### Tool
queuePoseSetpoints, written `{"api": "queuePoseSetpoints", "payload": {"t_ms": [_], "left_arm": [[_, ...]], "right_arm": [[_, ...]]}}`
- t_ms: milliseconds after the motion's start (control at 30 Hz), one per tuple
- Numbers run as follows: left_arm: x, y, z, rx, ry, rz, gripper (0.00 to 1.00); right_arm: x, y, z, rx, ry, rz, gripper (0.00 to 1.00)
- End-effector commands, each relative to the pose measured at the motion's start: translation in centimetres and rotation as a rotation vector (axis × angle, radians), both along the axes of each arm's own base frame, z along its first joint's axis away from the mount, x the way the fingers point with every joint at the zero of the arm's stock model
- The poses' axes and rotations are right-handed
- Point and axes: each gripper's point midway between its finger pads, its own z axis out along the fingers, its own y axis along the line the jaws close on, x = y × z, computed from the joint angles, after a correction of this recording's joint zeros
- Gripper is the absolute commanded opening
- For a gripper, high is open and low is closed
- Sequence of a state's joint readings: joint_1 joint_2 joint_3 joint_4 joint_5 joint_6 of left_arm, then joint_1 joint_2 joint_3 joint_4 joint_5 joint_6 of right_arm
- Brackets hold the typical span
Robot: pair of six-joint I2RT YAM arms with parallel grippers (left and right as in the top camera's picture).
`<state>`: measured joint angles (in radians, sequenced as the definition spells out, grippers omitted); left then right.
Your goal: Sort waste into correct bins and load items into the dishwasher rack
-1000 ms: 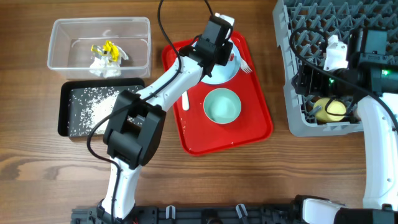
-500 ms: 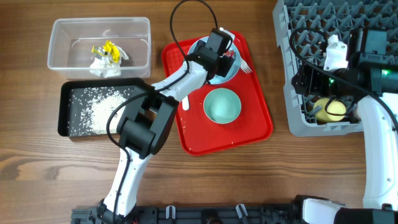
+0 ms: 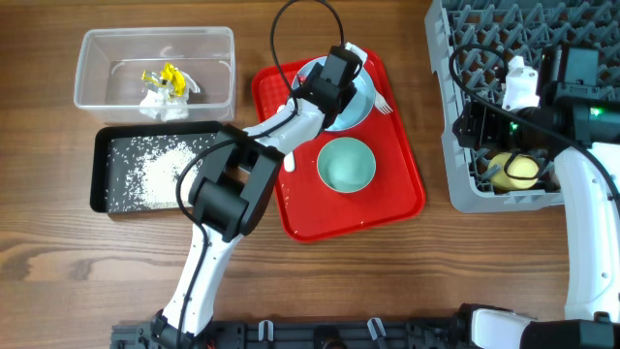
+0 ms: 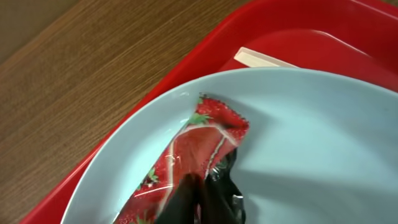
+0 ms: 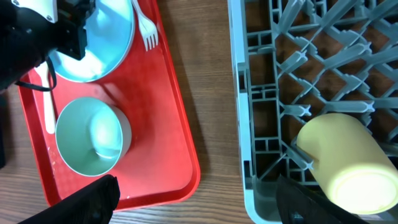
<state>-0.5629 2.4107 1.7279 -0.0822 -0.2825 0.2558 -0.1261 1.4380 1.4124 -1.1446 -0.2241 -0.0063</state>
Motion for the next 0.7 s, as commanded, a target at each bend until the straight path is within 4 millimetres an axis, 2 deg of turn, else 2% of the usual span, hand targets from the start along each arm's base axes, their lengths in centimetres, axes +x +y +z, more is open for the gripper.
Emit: {"api": "queuePoseSetpoints", "payload": {"t_ms": [0,100,233,367,433,567,667], "left_arm": [[0.2,1.8,-1.3,0.077,-0.019,0.076,0.04],[0.4,1.9,1.0,0.085,-0.057,0.1,0.04],[0.1,2.0,5.6,-0.025,-0.078,0.173,0.04],[-1.3,2.5,10.3,-0.057,-0.068,0.17,0.04],[-2.0,2.7,11.8,-0.067,-0.057,0.161,0.04],[-3.1,3.2,14.4,-0.114,-0.031,0.145,0.04],[-3.9,2.5,13.7,-0.195,0.062,0.084,0.04]], "right_arm": [[0.0,0.1,-0.4,0.002,0.003,0.017,0.85],[0.0,0.1,-0.4,0.002,0.004,0.017,0.85],[0.0,0.1,-0.4,0.003,0.006,0.017,0.85],[0.0,0.1,-0.4,0.002,0.003,0.017,0.85],[0.0,0.1,-0.4,0.003,0.003,0.017,0.85],[0.1,0.1,-0.3,0.006,0.002,0.018,0.85],[0.0,0.1,-0.3,0.006,0.003,0.018,0.85]]}}
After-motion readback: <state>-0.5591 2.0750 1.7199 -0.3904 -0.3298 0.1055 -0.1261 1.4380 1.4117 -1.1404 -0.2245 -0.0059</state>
